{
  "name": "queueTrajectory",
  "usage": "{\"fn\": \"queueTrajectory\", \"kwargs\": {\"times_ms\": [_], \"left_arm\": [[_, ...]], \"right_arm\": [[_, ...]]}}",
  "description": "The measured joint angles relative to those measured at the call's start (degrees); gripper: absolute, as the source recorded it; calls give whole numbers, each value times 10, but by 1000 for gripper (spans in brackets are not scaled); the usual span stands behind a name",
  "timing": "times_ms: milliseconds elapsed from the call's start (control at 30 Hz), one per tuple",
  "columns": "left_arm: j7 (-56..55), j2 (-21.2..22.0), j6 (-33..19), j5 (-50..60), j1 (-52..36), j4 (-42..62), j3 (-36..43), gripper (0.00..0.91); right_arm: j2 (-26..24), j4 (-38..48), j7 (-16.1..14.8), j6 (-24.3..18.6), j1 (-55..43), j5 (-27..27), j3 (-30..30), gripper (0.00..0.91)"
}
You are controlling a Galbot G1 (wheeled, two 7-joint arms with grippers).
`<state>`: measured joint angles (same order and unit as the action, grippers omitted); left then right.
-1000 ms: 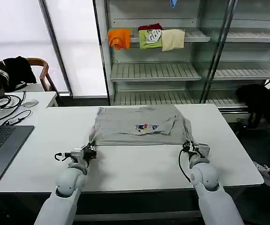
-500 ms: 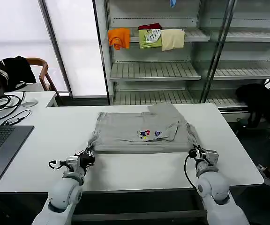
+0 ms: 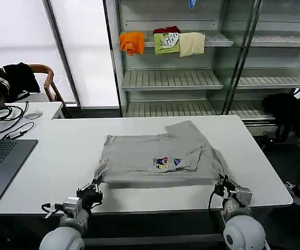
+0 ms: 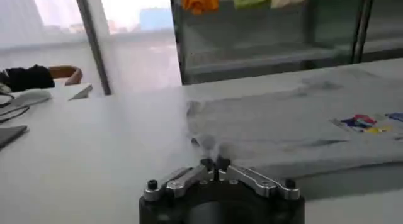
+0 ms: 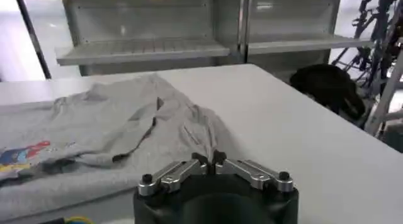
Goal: Fold and organize the clothes.
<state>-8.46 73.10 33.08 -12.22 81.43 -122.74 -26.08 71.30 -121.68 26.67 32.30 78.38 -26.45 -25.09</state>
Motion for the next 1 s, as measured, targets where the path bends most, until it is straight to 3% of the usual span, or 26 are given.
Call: {"fn": "queueTrajectory", "kwargs": {"times_ms": [333, 367, 400, 433, 467, 1000], "left_arm": [[0, 9, -4, 11, 63, -35, -10, 20], [0, 9, -5, 13, 69, -38, -12, 20], [0, 9, -6, 14, 73, -41, -13, 20], [1, 8, -7, 16, 77, -43, -14, 101], [2, 9, -7, 17, 83, -46, -15, 907], [7, 24, -1, 28, 135, -101, -4, 907]], "right_arm": [[-8, -28, 5, -9, 62, 6, -5, 0], [-8, -30, 5, -9, 66, 6, -5, 262], [-8, -32, 6, -9, 72, 7, -5, 665], [-8, -35, 7, -9, 76, 7, -5, 907], [-8, -36, 7, -9, 79, 8, -5, 907], [-12, -95, 19, -1, 118, -4, -23, 907]]}}
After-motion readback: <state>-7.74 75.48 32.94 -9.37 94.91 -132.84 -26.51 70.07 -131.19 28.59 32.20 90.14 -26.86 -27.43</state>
